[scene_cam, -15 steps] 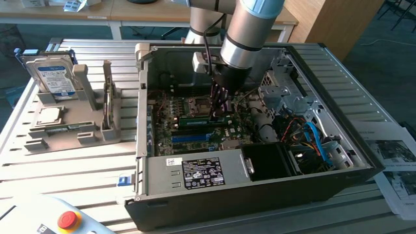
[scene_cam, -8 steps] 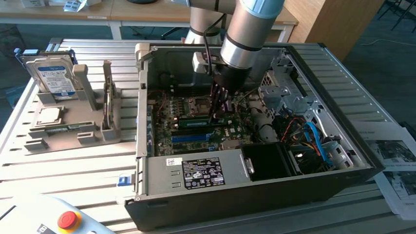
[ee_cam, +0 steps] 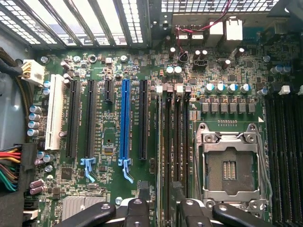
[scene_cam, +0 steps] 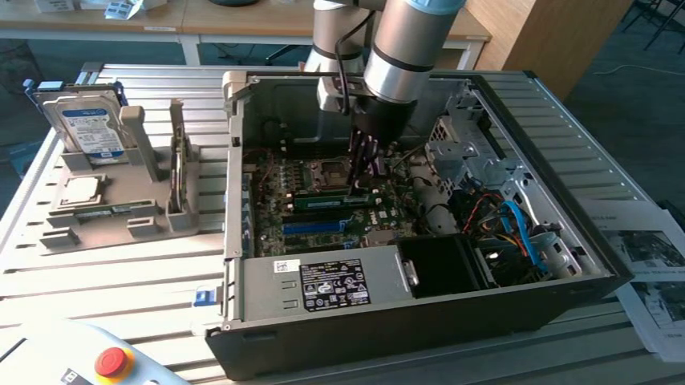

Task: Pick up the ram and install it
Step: 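Insert the ram into the slot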

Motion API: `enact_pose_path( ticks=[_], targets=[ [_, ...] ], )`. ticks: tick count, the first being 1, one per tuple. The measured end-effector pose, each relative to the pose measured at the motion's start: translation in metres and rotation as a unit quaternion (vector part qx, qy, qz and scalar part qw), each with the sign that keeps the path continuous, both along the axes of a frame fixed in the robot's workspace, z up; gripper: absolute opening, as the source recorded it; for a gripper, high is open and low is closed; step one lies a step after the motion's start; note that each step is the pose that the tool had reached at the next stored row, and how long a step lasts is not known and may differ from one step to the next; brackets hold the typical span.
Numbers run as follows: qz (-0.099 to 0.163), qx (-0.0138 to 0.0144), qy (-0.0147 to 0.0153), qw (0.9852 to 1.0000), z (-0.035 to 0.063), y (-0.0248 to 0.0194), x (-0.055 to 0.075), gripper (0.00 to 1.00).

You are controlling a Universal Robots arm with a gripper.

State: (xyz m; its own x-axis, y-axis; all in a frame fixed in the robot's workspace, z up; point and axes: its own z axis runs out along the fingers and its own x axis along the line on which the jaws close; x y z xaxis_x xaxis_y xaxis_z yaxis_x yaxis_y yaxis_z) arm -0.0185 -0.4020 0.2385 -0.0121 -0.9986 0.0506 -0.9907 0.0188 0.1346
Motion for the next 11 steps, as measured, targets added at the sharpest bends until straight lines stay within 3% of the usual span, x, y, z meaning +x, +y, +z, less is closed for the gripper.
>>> enact_pose_path(
  ticks=[3, 4, 7, 8, 11],
  targets=[
    [0.0, 0.0, -0.0007, 1.0, 0.0, 0.0, -0.0003, 0.31],
    [0.0, -0.0002, -0.004, 1.0, 0.0002, 0.0, -0.0014, 0.31],
    [0.0, -0.0001, -0.0186, 0.9998, 0.0003, 0.0, -0.0048, 0.31],
    [0.0, 0.0001, -0.0279, 0.9996, 0.0005, 0.0, -0.0067, 0.31],
    [0.0, 0.0, -0.028, 0.9996, 0.0006, 0.0, -0.0067, 0.31]
  ],
)
